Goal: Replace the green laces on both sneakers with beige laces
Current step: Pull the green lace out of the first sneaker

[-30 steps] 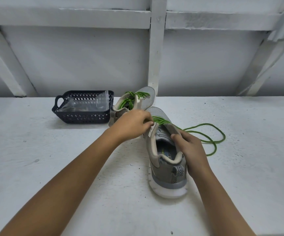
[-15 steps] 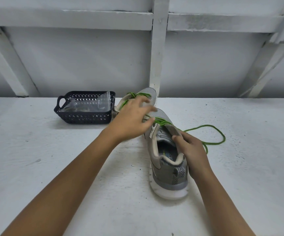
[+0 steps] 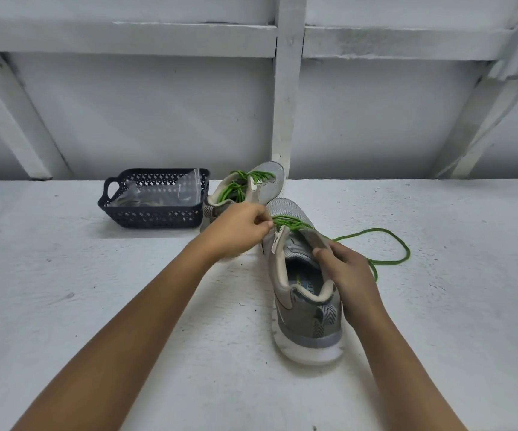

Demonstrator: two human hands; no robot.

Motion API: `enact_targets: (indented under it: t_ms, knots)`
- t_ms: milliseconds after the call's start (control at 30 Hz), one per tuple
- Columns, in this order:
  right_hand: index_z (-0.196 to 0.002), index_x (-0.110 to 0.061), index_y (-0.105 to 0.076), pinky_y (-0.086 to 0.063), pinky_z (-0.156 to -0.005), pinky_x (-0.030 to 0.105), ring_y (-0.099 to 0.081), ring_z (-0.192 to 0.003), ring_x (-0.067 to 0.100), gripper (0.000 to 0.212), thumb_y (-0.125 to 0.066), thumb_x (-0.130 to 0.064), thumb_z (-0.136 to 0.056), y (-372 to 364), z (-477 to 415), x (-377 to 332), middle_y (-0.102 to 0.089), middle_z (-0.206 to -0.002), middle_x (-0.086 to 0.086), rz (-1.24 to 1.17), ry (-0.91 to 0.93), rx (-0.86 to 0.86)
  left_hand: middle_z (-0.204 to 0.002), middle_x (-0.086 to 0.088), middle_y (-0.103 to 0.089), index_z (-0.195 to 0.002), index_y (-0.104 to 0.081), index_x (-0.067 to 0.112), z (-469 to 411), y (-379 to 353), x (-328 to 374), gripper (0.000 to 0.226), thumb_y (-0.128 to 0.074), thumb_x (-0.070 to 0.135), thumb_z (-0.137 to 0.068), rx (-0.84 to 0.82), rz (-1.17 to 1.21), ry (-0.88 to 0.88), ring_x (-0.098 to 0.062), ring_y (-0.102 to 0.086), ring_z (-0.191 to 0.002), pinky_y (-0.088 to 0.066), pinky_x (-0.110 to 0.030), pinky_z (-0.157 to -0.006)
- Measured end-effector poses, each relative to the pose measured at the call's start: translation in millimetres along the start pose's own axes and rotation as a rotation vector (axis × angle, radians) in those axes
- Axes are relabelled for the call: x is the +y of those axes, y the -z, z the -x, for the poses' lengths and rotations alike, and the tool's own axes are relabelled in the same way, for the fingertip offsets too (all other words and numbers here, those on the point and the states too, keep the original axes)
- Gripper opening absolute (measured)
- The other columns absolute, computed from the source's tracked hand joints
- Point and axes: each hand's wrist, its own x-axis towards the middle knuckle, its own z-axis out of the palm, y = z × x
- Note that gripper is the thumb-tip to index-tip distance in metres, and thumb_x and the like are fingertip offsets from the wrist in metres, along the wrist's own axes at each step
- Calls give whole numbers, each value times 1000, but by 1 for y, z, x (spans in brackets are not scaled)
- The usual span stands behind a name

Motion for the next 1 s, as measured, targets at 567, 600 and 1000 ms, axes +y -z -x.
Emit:
enact_targets:
  t_ms: [567,600,1000]
  knots:
    - [-108,-15,-72,-43,-61,3,-60,-76,-2,28,-54,-6,-89,0,0,0,-69,-87,-8,35,13,21,-69,0,-57,-91,-65,9,-4,3,6,29,-51,34,-95,-186,175,166,-15,-53,-61,-45,-27,-59]
    - [-107,-16,-72,-43,-61,3,-60,-75,-3,28,-54,-5,-89,0,0,0,-69,-86,-9,33,16,21,-69,-1,-59,-87,-64,10,-6,-2,6,25,-53,30,-95,-177,176,156,-15,-54,-62,-44,-25,-57]
    - [-112,-17,-70,-48,-73,9,-64,-96,9,31,-53,-6,-89,1,-1,2,-71,-103,-2,12,14,-23,-56,1,-47,-54,-56,18,10,38,-21,18,-60,24,-70,-598,839,2,-12,-49,-52,-47,-22,-56]
